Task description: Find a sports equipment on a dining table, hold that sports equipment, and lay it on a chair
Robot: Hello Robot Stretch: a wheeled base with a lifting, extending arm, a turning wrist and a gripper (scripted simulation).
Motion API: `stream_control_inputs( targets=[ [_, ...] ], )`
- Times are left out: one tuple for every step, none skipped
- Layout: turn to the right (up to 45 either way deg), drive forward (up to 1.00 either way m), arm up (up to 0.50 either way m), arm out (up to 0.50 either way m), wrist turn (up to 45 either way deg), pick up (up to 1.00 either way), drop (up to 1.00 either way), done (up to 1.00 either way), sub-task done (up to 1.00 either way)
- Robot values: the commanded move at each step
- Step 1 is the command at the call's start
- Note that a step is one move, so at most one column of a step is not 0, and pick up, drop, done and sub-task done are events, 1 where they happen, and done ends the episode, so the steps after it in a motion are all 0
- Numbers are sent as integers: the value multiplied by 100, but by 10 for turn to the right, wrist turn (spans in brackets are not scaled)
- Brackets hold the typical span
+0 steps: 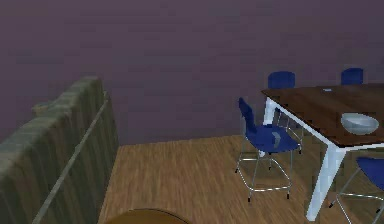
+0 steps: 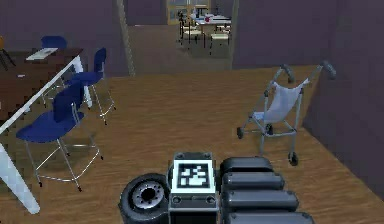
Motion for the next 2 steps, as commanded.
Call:
stream_control_inputs(
  targets=[
    [0,15,0,0,0,0,0,0,0],
    [0,100,0,0,0,0,0,0,0]
  ],
)
